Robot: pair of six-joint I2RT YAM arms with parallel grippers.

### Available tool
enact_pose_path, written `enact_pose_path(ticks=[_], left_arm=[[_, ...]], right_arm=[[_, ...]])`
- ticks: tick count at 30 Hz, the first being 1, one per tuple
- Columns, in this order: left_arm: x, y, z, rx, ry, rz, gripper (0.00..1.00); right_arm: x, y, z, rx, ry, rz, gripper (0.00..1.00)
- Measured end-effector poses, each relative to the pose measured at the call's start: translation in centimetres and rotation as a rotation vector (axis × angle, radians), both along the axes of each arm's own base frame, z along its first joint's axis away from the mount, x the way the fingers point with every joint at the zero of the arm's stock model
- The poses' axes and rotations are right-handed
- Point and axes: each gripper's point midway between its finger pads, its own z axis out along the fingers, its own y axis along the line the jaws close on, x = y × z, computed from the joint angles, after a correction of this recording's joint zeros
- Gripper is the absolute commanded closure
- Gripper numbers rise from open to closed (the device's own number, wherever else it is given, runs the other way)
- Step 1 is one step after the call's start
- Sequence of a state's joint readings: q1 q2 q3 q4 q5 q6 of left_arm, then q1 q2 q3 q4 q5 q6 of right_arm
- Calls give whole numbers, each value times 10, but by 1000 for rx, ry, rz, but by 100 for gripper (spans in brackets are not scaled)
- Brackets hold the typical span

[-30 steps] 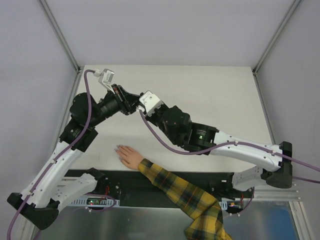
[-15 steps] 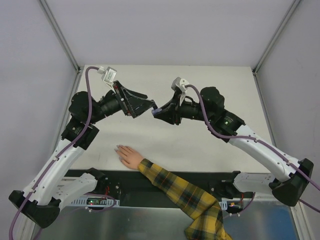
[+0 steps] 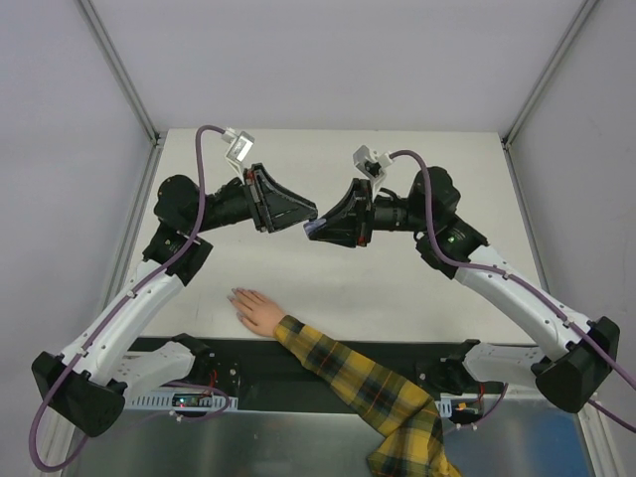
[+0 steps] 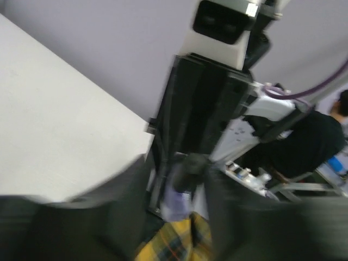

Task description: Paint the nails

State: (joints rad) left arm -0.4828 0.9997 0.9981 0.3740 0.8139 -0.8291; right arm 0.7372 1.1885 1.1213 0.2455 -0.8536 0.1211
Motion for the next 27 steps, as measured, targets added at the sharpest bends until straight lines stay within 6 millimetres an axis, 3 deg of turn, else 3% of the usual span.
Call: enact_pose_path(ticks=[3, 7, 10, 15, 18, 23, 25, 26, 27], left_arm=[[-4, 0, 5, -1, -29, -18, 100], [4, -2, -1, 42, -35, 40, 100], [25, -3, -10, 110, 2, 221, 100], [45, -9, -5, 230, 46, 527, 100], [61, -14, -9, 280, 79, 626, 100], [77, -21, -32, 345, 143, 701, 100], [78, -21, -35, 358, 149, 702, 90], [77, -20, -36, 369, 148, 701, 72], [76, -20, -36, 378, 145, 698, 62]], right_arm=[[5, -1, -5, -8, 22, -16, 100], [18, 3, -12, -44, 7, -129, 100], [41, 5, -21, -153, -93, -432, 100], [65, -7, -14, -284, -282, -792, 100], [80, -14, -16, -339, -336, -894, 100], [91, -22, -38, -441, -369, -932, 100], [92, -21, -42, -436, -362, -916, 100], [93, -21, -43, -421, -353, -903, 100], [94, -21, -44, -403, -341, -885, 100]])
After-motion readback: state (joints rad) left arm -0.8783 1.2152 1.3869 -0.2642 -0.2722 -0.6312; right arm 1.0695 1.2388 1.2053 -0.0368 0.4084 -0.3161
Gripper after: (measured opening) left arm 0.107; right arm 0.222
